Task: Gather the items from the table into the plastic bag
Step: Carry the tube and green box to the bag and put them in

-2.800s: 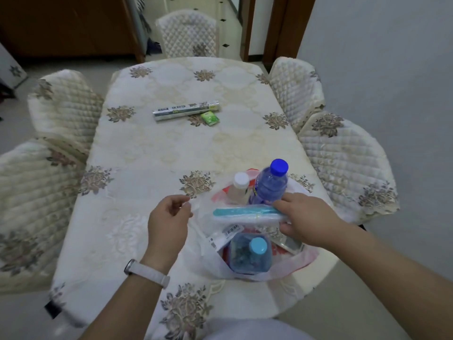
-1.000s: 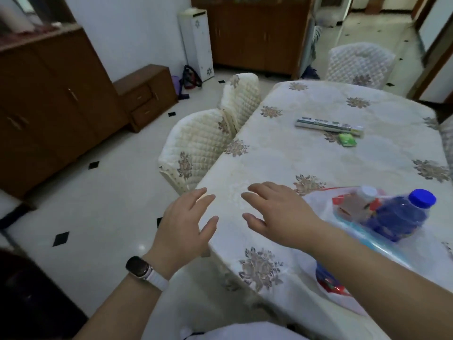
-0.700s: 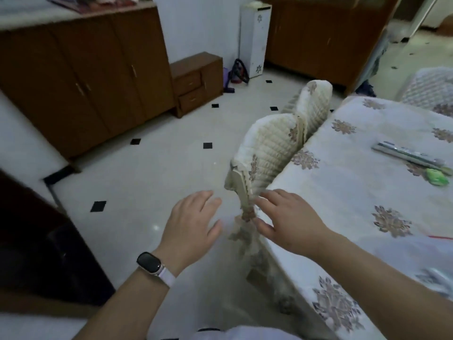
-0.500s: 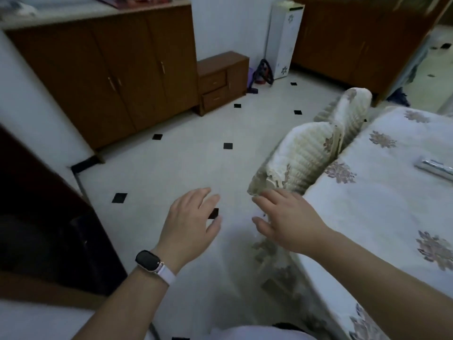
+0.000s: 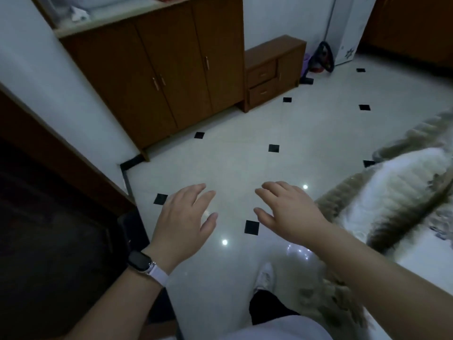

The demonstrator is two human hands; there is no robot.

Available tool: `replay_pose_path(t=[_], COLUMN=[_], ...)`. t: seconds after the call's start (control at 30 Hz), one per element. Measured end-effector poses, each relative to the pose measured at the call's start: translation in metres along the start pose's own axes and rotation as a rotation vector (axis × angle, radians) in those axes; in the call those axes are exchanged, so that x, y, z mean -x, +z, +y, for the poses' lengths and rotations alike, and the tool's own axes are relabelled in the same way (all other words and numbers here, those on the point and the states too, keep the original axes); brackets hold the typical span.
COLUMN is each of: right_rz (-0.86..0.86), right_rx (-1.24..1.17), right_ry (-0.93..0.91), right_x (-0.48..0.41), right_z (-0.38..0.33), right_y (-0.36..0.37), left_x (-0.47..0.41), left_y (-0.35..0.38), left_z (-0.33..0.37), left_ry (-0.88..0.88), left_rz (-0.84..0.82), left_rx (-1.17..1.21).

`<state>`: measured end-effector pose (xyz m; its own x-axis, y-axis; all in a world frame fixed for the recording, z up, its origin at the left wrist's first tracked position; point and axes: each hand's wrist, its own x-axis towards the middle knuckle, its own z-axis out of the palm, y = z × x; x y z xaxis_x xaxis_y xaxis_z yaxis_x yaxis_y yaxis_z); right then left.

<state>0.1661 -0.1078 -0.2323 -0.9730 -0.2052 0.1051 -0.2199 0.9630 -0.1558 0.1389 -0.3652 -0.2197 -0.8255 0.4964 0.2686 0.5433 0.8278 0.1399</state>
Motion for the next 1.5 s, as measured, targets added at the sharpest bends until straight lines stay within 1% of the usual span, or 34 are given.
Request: replay_pose_path(t=[0.07, 0.2, 0.3, 0.4, 0.5, 0.67, 0.8, 1.0, 1.2, 1.33, 1.5], right_rz=[0.014, 0.065, 0.082, 0.098, 0.139, 0.107, 0.138, 0.101, 0.13, 0.176, 0.191], right_rx=[-0.043, -0.077, -0.063, -0.085, -0.082, -0.062, -0.021, 0.058, 0.156, 0.216, 0.259], right_ry=[0.008, 0.049, 0.063, 0.122, 0.195, 0.322, 0.45, 0.654, 0.766, 0.844, 0.975], right_x=[-0.043, -0.107, -0.144, -0.167, -0.179, -0.198, -0.219, -0.281, -0.353, -0.37, -0.368], right_z=[0.025, 0.073, 0.115, 0.151, 0.177, 0.222, 0.254, 0.3, 0.334, 0.356, 0.402], right_y=[0.001, -0.009, -0.016, -0.02, -0.021, -0.01, -0.007, -0.014, -0.04, -0.052, -0.057], left_x=[-0.042, -0.13, -0.194, -0.242, -0.287, -0.374, -0.44, -0.557, -0.674, -0.727, -0.779], left_y=[0.003, 0.006, 0.012, 0.024, 0.039, 0.073, 0.103, 0.147, 0.176, 0.195, 0.222], left_z=[-0.009, -0.018, -0.017, -0.011, -0.004, 0.004, 0.001, -0.014, -0.028, -0.01, 0.038], left_ry=[0.001, 0.066, 0.107, 0.146, 0.205, 0.319, 0.41, 0.543, 0.677, 0.76, 0.887], left_rz=[-0.036, -0.07, -0.065, -0.071, -0.086, -0.115, -0.12, -0.074, -0.066, -0.093, -0.129], left_rx=[-0.031, -0.078, -0.096, -0.094, -0.063, 0.012, 0.065, 0.209, 0.337, 0.371, 0.372])
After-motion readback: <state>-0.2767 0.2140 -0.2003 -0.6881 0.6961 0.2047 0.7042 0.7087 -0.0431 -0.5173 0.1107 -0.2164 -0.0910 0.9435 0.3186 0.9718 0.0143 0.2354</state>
